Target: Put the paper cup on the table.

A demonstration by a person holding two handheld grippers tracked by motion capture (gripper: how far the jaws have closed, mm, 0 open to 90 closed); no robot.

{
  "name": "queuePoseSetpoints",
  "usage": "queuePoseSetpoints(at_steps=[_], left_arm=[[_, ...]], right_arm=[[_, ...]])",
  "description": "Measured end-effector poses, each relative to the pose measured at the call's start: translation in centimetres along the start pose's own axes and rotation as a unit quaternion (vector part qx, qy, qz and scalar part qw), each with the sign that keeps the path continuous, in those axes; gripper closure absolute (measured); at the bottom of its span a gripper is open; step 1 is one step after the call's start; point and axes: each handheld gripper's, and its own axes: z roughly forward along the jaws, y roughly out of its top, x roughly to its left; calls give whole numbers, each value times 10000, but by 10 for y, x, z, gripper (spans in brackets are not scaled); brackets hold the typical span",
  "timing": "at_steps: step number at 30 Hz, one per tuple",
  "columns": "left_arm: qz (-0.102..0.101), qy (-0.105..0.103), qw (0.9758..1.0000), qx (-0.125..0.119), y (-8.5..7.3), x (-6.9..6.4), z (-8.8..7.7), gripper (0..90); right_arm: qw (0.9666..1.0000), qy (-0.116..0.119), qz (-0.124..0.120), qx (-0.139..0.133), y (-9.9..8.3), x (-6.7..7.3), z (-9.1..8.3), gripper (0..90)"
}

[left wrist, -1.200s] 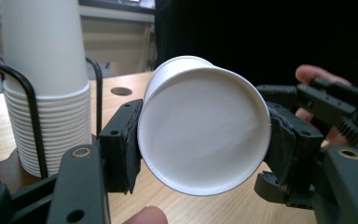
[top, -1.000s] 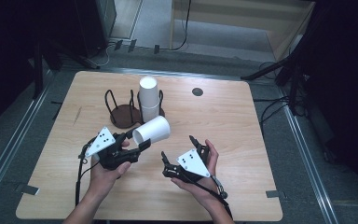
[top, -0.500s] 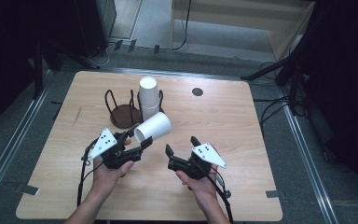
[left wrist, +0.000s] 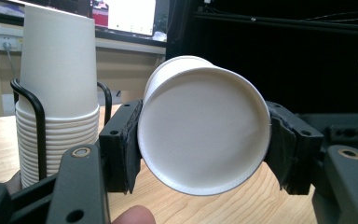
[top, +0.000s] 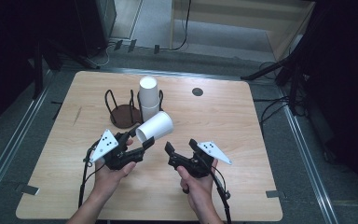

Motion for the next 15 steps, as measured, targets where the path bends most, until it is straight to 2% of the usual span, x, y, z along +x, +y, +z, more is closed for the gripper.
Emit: queuePoseSetpoints(at_steps=[1, 2, 3, 4, 5, 7, 10, 11, 13, 14, 15], left_arm=[[-5, -11, 10000, -15, 0, 0, 0, 358], [9, -3, 10000, -27, 0, -1, 0, 358], [4, 22, 10000, -49, -1, -1, 1, 358], [4, 22, 10000, -49, -1, -1, 1, 358], [9, 5, 10000, -79, -2, -2, 1, 358], [38, 0, 9999, -133, -3, -3, 2, 358], [53, -15, 9998, -172, -4, -5, 3, 358], [56, -29, 9998, -180, -4, -5, 3, 358], [80, -23, 9998, -178, -5, -6, 3, 358], [86, -38, 9998, -183, -6, -7, 4, 358], [92, -29, 9998, -180, -6, -7, 5, 358]], right_arm=[[9999, -1, 158, -36, 1, 3, 0, 28], [9999, -1, 158, -36, 1, 3, 0, 28], [9989, 84, 468, -24, 0, 4, 2, 22], [9989, 84, 468, -24, 0, 4, 2, 22], [9969, 183, 770, 19, -1, 3, 5, 18], [9935, 262, 1106, 14, -1, 4, 8, 12], [9868, 395, 1572, -15, 1, 6, 11, 5], [9843, 446, 1707, -49, 2, 7, 13, 2], [9830, 437, 1784, -54, 3, 8, 14, 1], [9770, 494, 2073, -30, 4, 9, 17, 0], [9751, 533, 2153, -32, 4, 10, 18, 0]])
